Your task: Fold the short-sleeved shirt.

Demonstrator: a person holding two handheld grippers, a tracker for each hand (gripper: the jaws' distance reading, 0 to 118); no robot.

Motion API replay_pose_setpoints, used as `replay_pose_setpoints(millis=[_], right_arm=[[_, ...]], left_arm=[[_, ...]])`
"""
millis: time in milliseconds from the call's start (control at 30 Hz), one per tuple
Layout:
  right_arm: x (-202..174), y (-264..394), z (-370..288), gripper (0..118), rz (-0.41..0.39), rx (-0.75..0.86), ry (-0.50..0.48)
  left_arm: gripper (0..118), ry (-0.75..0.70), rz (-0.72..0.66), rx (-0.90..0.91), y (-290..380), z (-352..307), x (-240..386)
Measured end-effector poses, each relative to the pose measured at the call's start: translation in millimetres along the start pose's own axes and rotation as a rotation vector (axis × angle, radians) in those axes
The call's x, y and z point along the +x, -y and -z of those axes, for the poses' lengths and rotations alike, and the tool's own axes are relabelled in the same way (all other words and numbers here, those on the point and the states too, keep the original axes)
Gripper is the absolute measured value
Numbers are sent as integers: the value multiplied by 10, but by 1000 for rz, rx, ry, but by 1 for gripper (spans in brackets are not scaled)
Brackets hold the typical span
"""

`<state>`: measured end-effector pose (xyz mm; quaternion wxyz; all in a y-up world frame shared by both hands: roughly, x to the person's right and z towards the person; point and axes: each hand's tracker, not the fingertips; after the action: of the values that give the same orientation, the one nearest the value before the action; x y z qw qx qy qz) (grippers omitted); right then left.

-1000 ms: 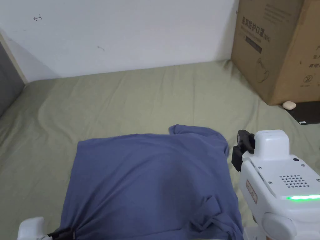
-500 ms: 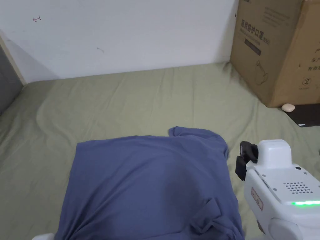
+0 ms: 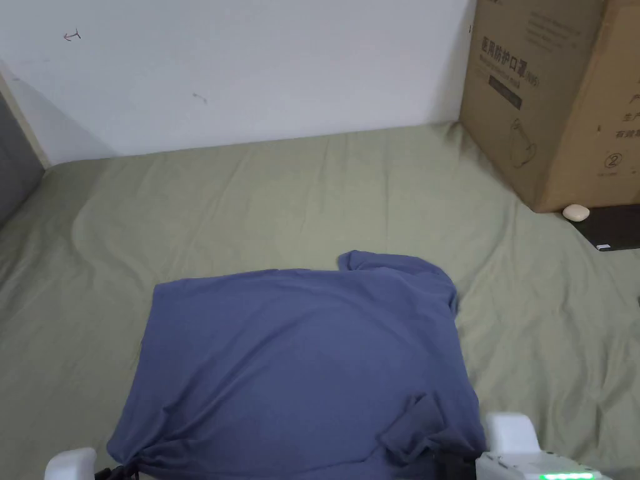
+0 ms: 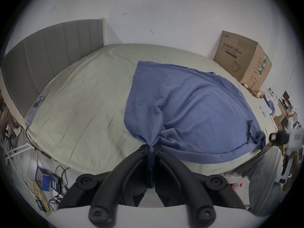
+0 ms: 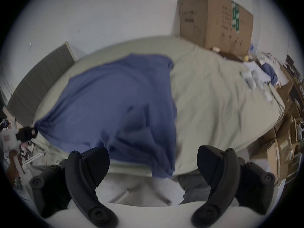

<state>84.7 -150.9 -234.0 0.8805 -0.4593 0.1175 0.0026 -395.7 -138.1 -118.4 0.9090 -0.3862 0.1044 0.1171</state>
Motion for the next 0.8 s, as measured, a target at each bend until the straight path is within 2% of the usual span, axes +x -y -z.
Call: replay_pose_setpoints(millis=[33,100,133,167,233,267,533,800], right_arm=[[-22,48,57,106,-15,-19,-6],[-67,81,103,89,-43,-12,6],[-85,81,124,71,-57,-10,14],[-119,69,133,46,-62,-9,15],[-130,45,144,16,-74,10,15],[-124,32,148,7,-78,20,4],[-75,-141,-110,4,-72,95,-28],[-14,-762,-324,4,-40,243,-31]], left_arm=[[5,2,1,0,-5,-1,5],[5,2,6,0,-12,-2,16],[5,0,10,0,-16,6,21],[5,-1,10,-1,-17,6,23],[5,-2,5,-1,-16,6,23],[5,-2,1,-2,-16,15,18],[5,-9,-33,10,-94,32,-35],[5,-10,-28,89,-543,37,-11]])
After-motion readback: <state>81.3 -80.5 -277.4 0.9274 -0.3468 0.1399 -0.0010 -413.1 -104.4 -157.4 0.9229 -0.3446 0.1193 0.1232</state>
